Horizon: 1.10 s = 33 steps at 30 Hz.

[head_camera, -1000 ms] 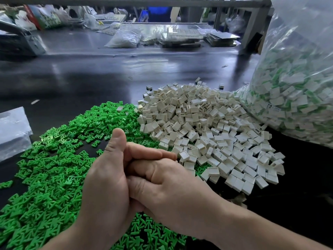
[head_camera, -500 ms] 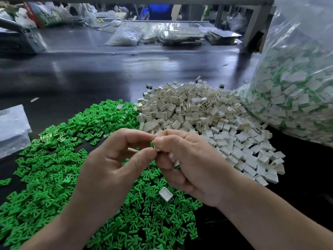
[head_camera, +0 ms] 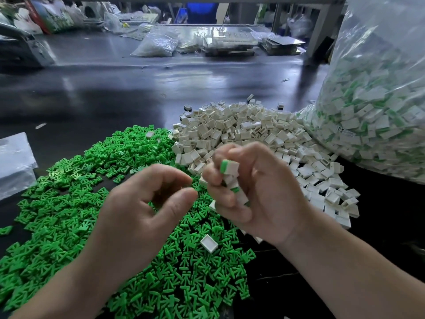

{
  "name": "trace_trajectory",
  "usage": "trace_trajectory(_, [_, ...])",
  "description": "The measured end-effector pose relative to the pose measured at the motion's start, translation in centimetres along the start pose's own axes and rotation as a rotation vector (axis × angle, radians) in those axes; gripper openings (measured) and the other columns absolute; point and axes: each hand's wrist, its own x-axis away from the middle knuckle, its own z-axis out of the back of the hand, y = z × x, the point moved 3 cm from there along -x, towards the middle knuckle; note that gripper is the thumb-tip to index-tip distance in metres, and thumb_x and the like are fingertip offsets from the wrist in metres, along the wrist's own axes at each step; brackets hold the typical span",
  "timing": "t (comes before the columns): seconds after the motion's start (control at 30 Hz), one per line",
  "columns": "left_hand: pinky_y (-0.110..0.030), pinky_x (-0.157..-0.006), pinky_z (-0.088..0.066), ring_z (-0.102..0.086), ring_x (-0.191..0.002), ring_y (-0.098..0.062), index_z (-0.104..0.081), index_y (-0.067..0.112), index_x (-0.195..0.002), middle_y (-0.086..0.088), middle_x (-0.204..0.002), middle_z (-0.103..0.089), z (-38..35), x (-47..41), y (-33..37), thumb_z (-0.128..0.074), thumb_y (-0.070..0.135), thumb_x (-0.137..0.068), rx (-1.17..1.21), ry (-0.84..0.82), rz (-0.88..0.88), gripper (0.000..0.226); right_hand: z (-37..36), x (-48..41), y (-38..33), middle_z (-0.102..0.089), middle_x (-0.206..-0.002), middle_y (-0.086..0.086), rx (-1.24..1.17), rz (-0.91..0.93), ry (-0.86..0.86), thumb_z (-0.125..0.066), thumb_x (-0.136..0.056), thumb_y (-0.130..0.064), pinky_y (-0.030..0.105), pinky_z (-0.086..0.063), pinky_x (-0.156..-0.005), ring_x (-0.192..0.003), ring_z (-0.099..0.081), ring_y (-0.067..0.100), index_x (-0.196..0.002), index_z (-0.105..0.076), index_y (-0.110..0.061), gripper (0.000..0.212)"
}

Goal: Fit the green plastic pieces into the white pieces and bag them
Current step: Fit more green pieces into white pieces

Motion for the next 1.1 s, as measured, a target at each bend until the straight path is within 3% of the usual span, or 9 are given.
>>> trace_trajectory(0.1, [-0.009, -0.060, -0.042, -0.058, -0.078, 0.004, -0.067, 0.035, -0.099, 0.025, -0.085, -0.059, -0.8, 0.3, -0.6, -0.048, 0.073, -0.081, -0.287, -0.268, -0.089, 0.046, 0.5, 0.0, -0.7, -0.055, -0.077, 0.004, -0.162, 0.005, -0.007, -0.056, -0.083, -0.027, 0.014, -0.034, -0.031, -0.048, -0.052, 0.008, -0.076, -0.052, -0.014, 0.016])
trace_trajectory(0.2, [-0.017, -0.065, -0.035, -0.052, -0.080, -0.005, -0.069, 0.035, -0.095, 0.019, -0.085, -0.056, -1.8, 0.7, -0.5, -0.045, 0.080, -0.077, -0.510, -0.366, -0.178, 0.055, 0.8, -0.1, -0.7, -0.055, -0.076, 0.003, -0.211, -0.012, 0.008, -0.063, -0.084, -0.028, 0.014, -0.034, -0.029, -0.048, -0.054, 0.007, -0.074, -0.052, -0.015, 0.020])
trace_trajectory(0.43, [-0.037, -0.069, -0.048, -0.058, -0.075, -0.014, -0.073, 0.028, -0.086, 0.011, -0.078, -0.060, -2.7, 0.9, 0.1, -0.052, 0.058, -0.085, -0.545, -0.421, -0.272, 0.036, 1.4, -0.3, -0.3, -0.051, -0.069, -0.001, -0.174, -0.046, 0.130, -0.070, -0.079, -0.022, 0.015, -0.031, -0.030, -0.041, -0.048, 0.005, -0.086, -0.050, -0.017, 0.022])
trace_trajectory(0.7, [-0.038, -0.071, -0.051, -0.056, -0.082, -0.014, -0.070, 0.027, -0.086, 0.011, -0.088, -0.064, -2.9, 0.7, 0.1, -0.058, 0.042, -0.086, -0.519, -0.448, -0.317, 0.020, 1.7, -0.4, 0.0, -0.050, -0.067, -0.002, -0.072, -0.077, 0.150, -0.066, -0.083, -0.025, 0.015, -0.029, -0.031, -0.040, -0.043, 0.004, -0.089, -0.047, -0.017, 0.022])
trace_trajectory(0.83, [-0.036, -0.072, -0.054, -0.059, -0.080, -0.011, -0.069, 0.021, -0.091, 0.011, -0.086, -0.064, -2.6, 0.6, -0.3, -0.058, 0.040, -0.085, -0.457, -0.351, -0.251, 0.022, 2.0, -0.3, 0.2, -0.049, -0.068, -0.001, 0.075, -0.081, 0.227, -0.063, -0.091, -0.020, 0.016, -0.028, -0.031, -0.041, -0.041, 0.006, -0.084, -0.053, -0.017, 0.012])
trace_trajectory(0.97, [-0.005, -0.064, -0.047, -0.060, -0.083, 0.009, -0.061, 0.040, -0.103, 0.025, -0.083, -0.064, -0.4, 0.0, -1.2, -0.062, 0.049, -0.085, -0.193, -0.055, 0.023, 0.020, 1.9, -0.1, 0.7, -0.055, -0.066, -0.001, 0.415, -0.097, 0.267, -0.069, -0.093, -0.024, 0.015, -0.031, -0.034, -0.040, -0.043, 0.007, -0.086, -0.063, -0.019, 0.011])
trace_trajectory(1.03, [0.000, -0.071, -0.041, -0.059, -0.088, 0.011, -0.058, 0.045, -0.107, 0.027, -0.096, -0.063, 0.0, 0.0, -1.2, -0.061, 0.049, -0.082, -0.122, 0.036, 0.049, 0.026, 1.4, 0.0, 1.3, -0.056, -0.063, -0.004, 0.489, -0.144, 0.216, -0.070, -0.093, -0.032, 0.015, -0.031, -0.034, -0.039, -0.043, 0.006, -0.089, -0.066, -0.020, 0.013])
trace_trajectory(1.1, [0.001, -0.076, -0.038, -0.058, -0.091, 0.010, -0.059, 0.042, -0.111, 0.024, -0.093, -0.064, -0.1, 0.1, -0.7, -0.060, 0.049, -0.080, -0.119, 0.050, 0.034, 0.032, 0.8, 0.1, 1.7, -0.056, -0.064, -0.004, 0.507, -0.169, 0.156, -0.069, -0.093, -0.037, 0.014, -0.031, -0.034, -0.039, -0.043, 0.006, -0.085, -0.070, -0.024, 0.015])
